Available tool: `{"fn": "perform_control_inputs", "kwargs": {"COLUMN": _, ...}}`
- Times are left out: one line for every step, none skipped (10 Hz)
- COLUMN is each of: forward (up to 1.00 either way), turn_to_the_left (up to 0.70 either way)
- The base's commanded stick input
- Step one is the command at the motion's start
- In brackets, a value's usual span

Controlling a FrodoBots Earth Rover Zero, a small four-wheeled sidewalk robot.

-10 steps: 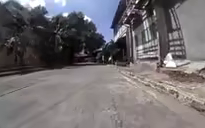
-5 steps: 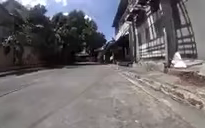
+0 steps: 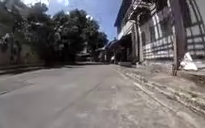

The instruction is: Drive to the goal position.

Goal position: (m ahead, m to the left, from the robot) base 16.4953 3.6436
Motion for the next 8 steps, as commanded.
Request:
{"fn": "perform_control_inputs", "kwargs": {"forward": 0.85, "turn_to_the_left": 0.0}}
{"fn": "perform_control_inputs", "kwargs": {"forward": 0.85, "turn_to_the_left": 0.0}}
{"fn": "perform_control_inputs", "kwargs": {"forward": 0.85, "turn_to_the_left": 0.0}}
{"fn": "perform_control_inputs", "kwargs": {"forward": 0.85, "turn_to_the_left": 0.0}}
{"fn": "perform_control_inputs", "kwargs": {"forward": 0.85, "turn_to_the_left": 0.0}}
{"fn": "perform_control_inputs", "kwargs": {"forward": 0.85, "turn_to_the_left": 0.0}}
{"fn": "perform_control_inputs", "kwargs": {"forward": 0.85, "turn_to_the_left": 0.0}}
{"fn": "perform_control_inputs", "kwargs": {"forward": 0.85, "turn_to_the_left": 0.0}}
